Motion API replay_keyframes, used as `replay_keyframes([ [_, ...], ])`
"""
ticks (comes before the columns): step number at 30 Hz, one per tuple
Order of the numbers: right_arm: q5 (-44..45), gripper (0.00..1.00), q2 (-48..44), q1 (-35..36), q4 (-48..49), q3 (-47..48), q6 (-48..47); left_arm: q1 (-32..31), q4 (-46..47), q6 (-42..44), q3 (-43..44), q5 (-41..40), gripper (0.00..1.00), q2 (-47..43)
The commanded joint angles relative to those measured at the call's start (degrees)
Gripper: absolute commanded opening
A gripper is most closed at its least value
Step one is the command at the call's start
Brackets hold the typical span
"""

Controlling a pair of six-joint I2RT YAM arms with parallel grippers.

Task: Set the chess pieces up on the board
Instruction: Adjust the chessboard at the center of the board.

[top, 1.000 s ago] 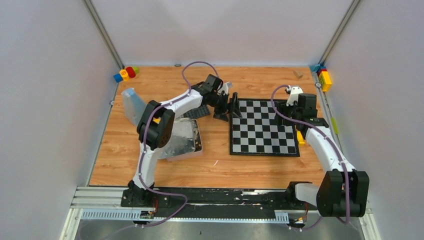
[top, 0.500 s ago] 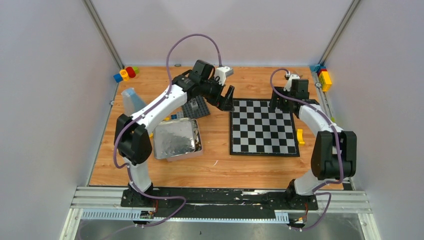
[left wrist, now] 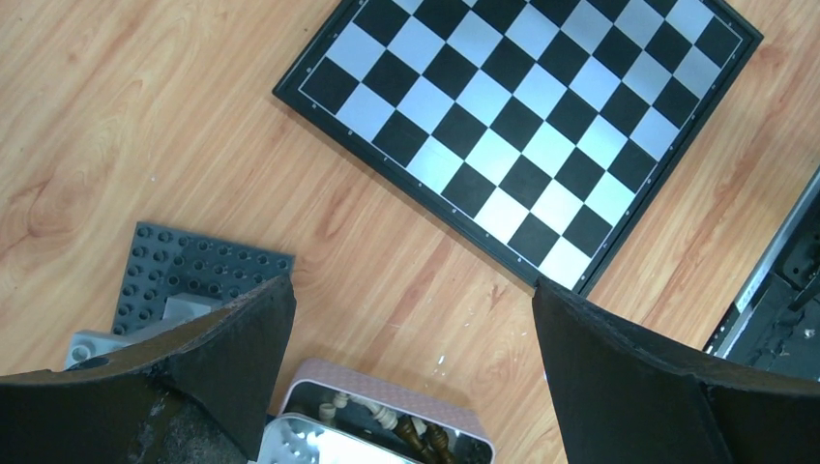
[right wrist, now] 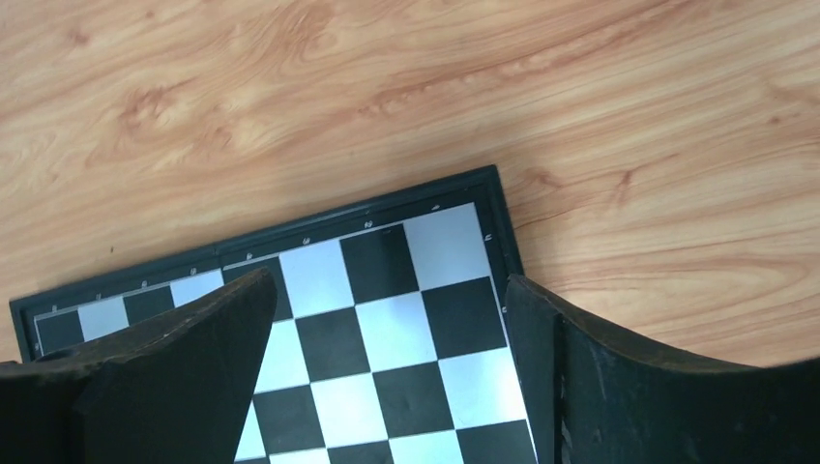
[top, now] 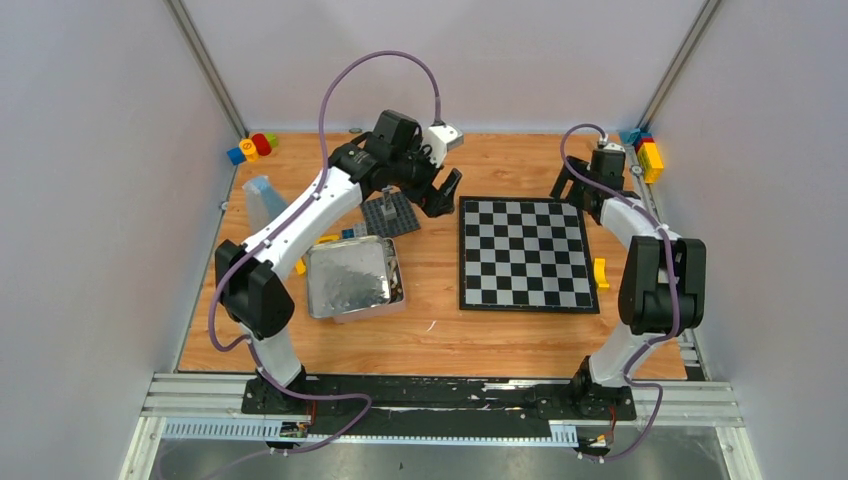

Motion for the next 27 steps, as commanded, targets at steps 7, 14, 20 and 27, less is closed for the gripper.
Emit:
replay_keyframes([
  [7,5.38,0.91,5.52,-3.39,2.16,6.48,8.19,-0.04,0.73,-1.67,3.96,3.89,1.00,3.39],
  [14,5.27,0.89,7.63,-4.13,1.86,6.02,9.95,-0.08,2.46,-4.74,4.13,5.62,1.00,5.23],
  [20,0.79,0.88,8.24,-5.12,0.78,4.80,9.33,-0.04,2.57,-5.39,3.77,5.08,1.00,5.88],
  [27,-8.32,0.86,7.62,-5.16,-1.91,1.50,5.99,0.02,0.07,-3.02,3.55,2.54,1.00,5.26],
])
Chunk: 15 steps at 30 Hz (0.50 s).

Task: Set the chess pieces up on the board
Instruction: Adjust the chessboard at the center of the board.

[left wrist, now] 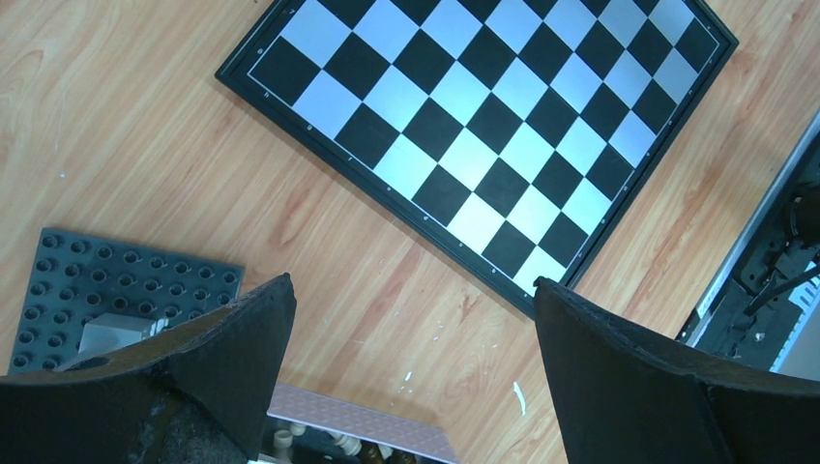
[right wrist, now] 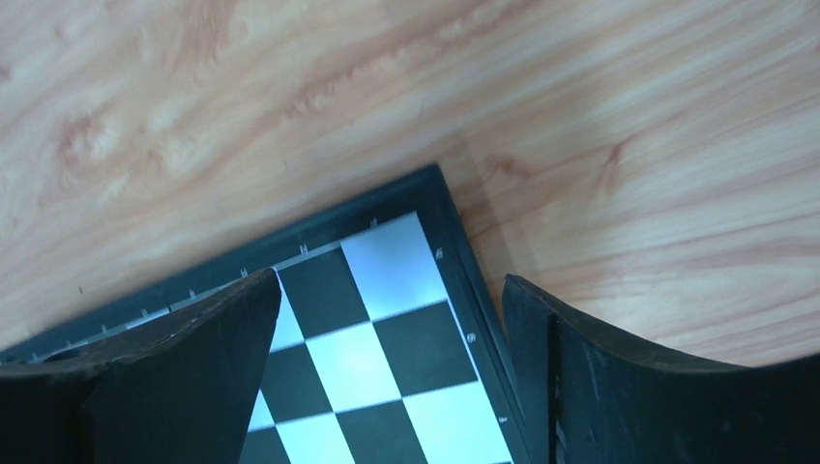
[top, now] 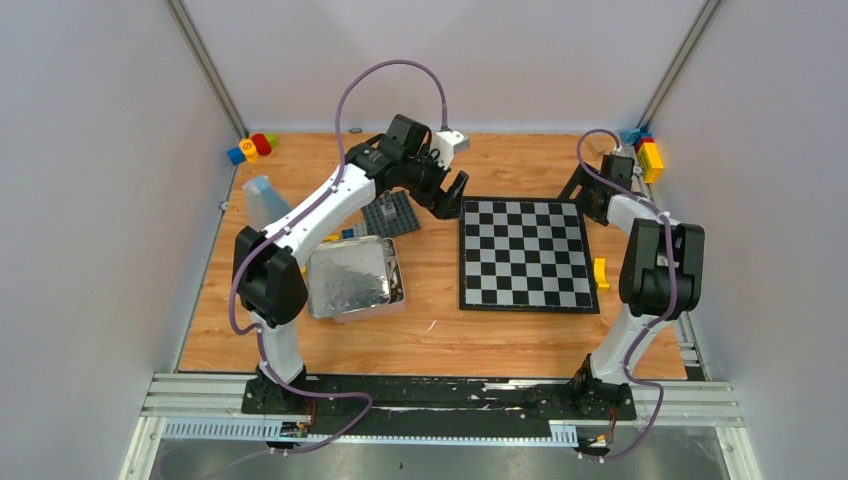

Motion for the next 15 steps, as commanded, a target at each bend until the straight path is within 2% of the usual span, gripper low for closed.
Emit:
replay_keyframes([
  [1,-7.48,0.85,-0.18,-0.25,-2.19,-2.39,-1.96,0.00,-0.79,2.24,2.06,-2.10,1.00,-0.90],
  [8,-13.12,0.84,-3.07,0.04,-2.65,-6.27,-3.98,0.02,-2.59,5.81,-0.16,-6.01,1.00,-1.32],
  [15,-14.63,0.83,-6.20,1.89,-3.09,-10.34,-6.41,0.00,-2.24,6.50,-4.53,-7.81,1.00,-1.78],
])
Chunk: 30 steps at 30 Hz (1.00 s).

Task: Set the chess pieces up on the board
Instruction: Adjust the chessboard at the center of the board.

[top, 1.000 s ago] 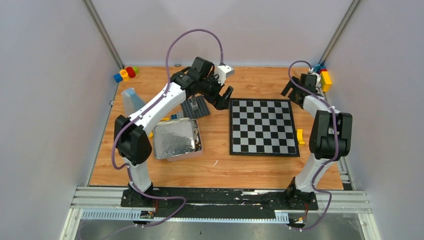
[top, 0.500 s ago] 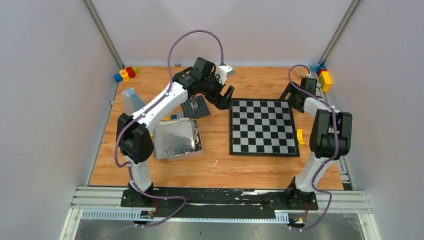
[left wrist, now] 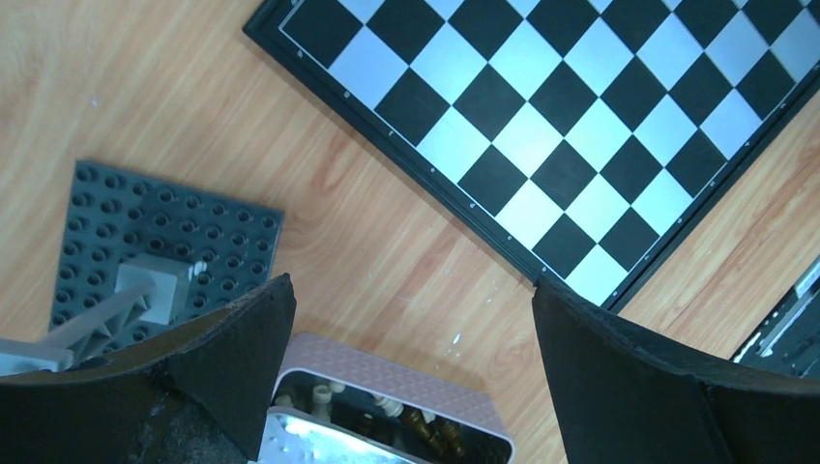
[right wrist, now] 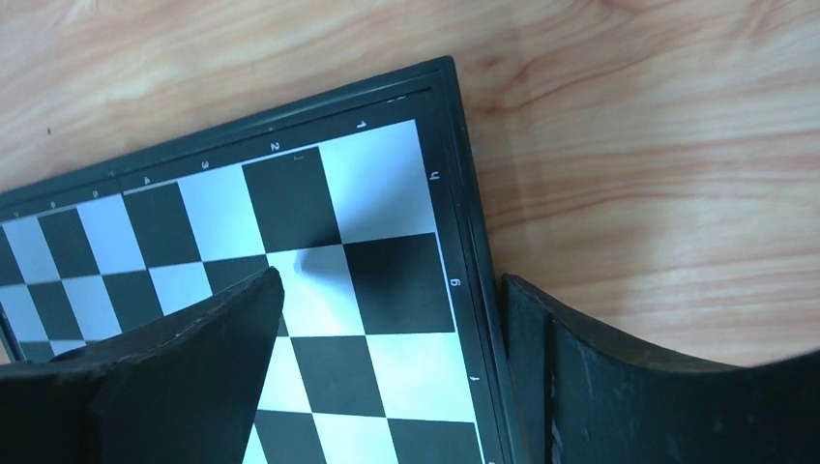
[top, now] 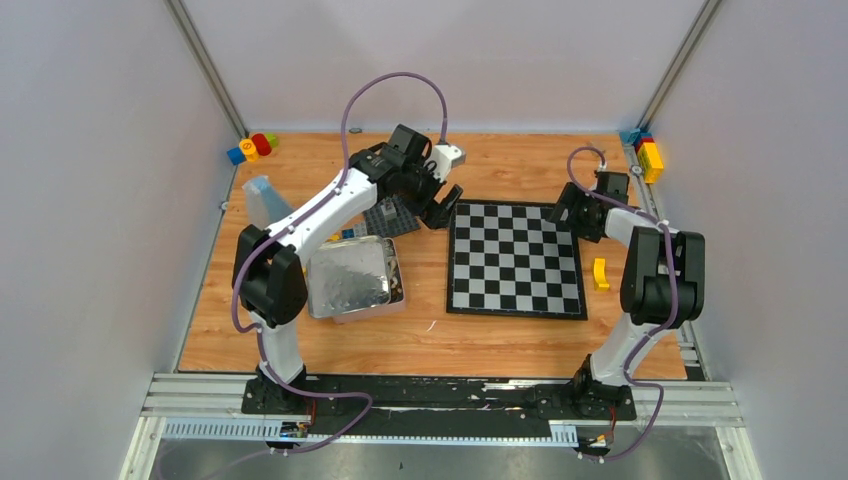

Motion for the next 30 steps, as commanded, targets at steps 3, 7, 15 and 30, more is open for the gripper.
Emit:
replay_keyframes([
  [3,-4.33,0.83,-4.68,2.96,-1.44,-3.45,-3.16,0.06,0.22,1.84,-3.38,-1.62,1.00,-1.88],
  [7,-4.59,0.83,-6.13,3.94,-1.13,-4.28,-4.55,0.05,1.22,1.94,-5.31,-1.92,1.00,-1.69],
  [15,-6.06,0.82,-6.62,4.14,-1.16,-4.16,-7.25,0.05,3.23,0.21,-8.88,0.08,1.00,-1.08],
  [30,-6.77,0.82,-7.00,6.74,-2.58,-3.78,-10.77,0.05,5.46,-1.46,-11.14,1.60,1.00,-1.29],
])
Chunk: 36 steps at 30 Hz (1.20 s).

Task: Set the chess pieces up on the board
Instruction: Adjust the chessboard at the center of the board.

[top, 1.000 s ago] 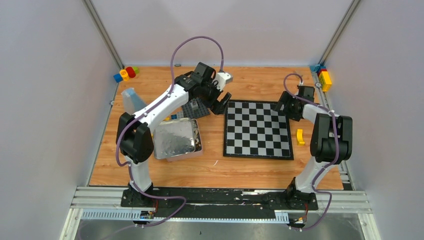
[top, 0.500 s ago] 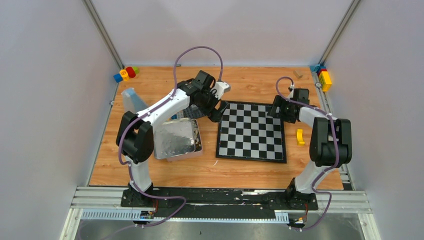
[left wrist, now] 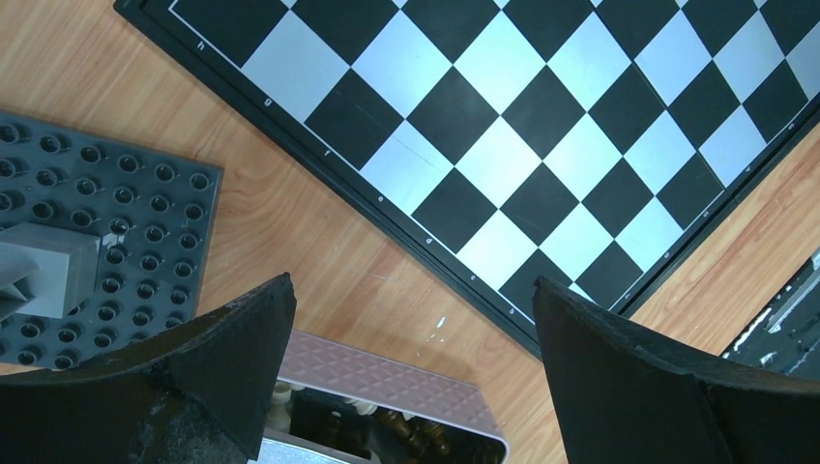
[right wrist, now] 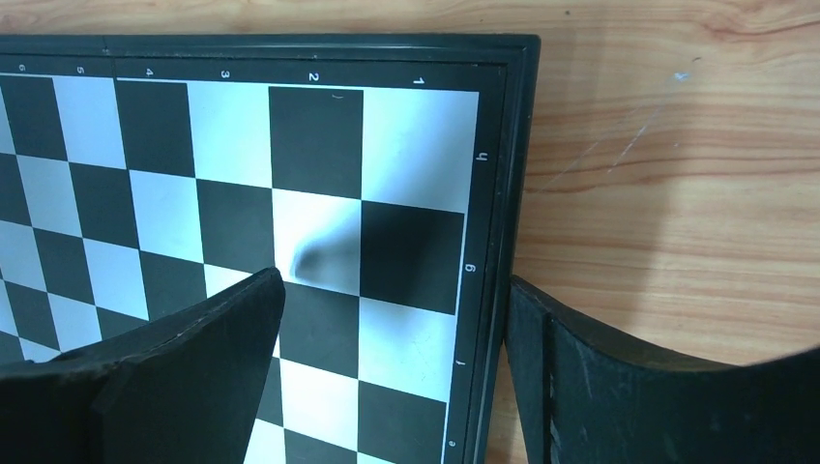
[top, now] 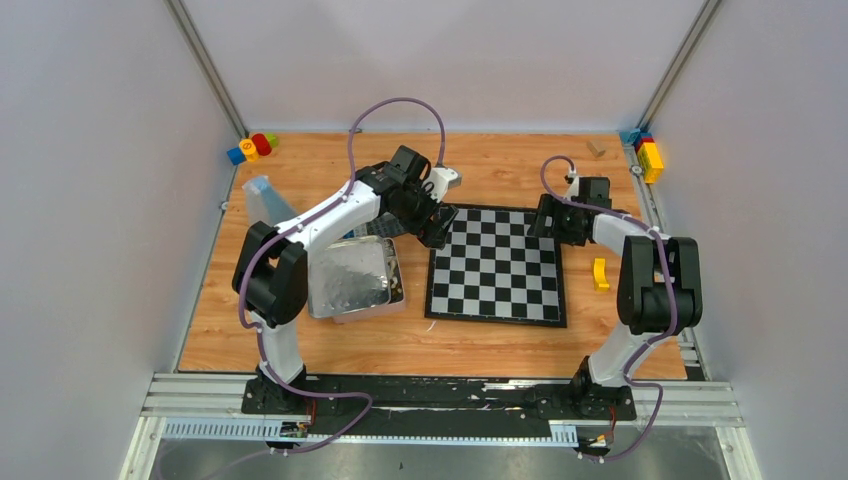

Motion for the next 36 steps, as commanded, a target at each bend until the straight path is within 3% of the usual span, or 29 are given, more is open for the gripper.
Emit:
replay_keyframes([
  [1,-2.57,0.82,-2.68,0.97,-0.04,0.67,-1.37,0.02,1.69,-0.12,-0.34,0.42,1.00,-1.43],
  [36,-2.25,0.81,-6.39,7.16,-3.94,-2.43,-5.31,0.03,-4.32,6.70,3.61,0.51,1.00,-2.41],
])
